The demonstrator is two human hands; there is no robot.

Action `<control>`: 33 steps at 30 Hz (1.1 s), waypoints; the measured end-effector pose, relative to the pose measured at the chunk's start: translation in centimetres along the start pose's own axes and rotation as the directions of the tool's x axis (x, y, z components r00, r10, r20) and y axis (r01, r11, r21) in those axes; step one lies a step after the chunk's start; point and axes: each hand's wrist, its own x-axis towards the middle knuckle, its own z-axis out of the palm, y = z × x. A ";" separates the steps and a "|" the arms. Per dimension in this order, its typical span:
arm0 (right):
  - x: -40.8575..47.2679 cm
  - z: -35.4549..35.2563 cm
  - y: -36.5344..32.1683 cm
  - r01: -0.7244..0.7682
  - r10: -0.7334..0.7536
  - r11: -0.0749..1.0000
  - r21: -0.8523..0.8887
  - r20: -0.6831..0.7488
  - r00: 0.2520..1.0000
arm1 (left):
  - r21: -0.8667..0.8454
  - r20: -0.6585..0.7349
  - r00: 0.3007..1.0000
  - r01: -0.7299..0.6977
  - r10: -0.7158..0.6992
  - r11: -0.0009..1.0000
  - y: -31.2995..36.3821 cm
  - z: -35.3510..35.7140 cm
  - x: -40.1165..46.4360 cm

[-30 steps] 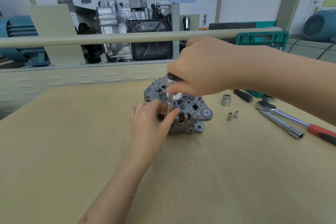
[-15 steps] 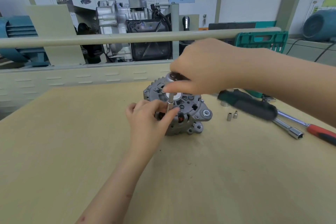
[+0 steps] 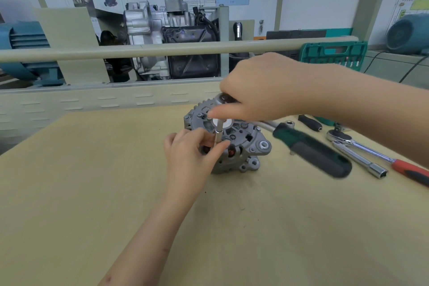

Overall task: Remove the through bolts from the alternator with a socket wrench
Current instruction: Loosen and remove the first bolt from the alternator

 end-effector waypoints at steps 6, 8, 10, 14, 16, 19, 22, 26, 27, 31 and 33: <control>-0.1 0.4 0.6 0.020 -0.021 0.999 0.040 0.015 1.000 | 0.083 0.238 0.971 -0.050 0.029 0.995 -0.9 -0.5 0.0; -0.2 0.5 0.6 0.006 -0.007 0.999 0.049 0.023 1.000 | 0.086 0.282 0.959 -0.024 -0.001 0.996 -1.1 -0.2 -0.1; -0.3 0.8 0.5 -0.009 0.008 0.998 0.064 0.008 1.000 | 0.072 0.266 0.964 -0.009 -0.010 0.997 -1.2 0.1 -0.3; -0.3 1.3 0.2 -0.049 0.050 0.996 0.068 -0.023 0.998 | 0.057 0.223 0.975 0.000 -0.012 0.998 -1.4 0.4 -0.3; -0.3 1.3 0.2 -0.052 0.053 0.997 0.055 -0.011 0.999 | 0.050 0.220 0.976 -0.012 0.000 0.999 -1.4 0.4 -0.4; -0.7 0.8 0.1 -0.044 0.044 0.997 0.056 0.008 0.999 | 0.029 0.207 0.978 -0.013 0.007 0.999 -1.3 0.4 -0.5; -0.9 0.5 0.3 0.024 -0.025 0.999 0.046 0.025 0.999 | 0.018 0.194 0.981 -0.011 0.007 1.000 -1.3 0.5 -0.5; -0.8 1.0 0.5 0.056 -0.060 0.993 0.104 0.037 0.998 | 0.000 0.197 0.980 0.012 -0.012 1.000 -1.3 0.5 -0.4; -0.7 1.1 0.6 0.064 -0.070 0.989 0.134 0.043 0.997 | -0.019 0.198 0.980 0.021 -0.017 1.000 -1.2 0.4 -0.4; -0.3 1.3 1.4 0.133 -0.153 0.969 0.206 0.085 0.985 | -0.120 0.191 0.982 0.027 -0.004 0.992 -0.8 0.1 -0.4; 0.0 1.1 2.0 0.180 -0.205 0.961 0.211 0.100 0.974 | -0.088 0.200 0.980 0.014 0.004 0.996 -0.7 0.2 -0.4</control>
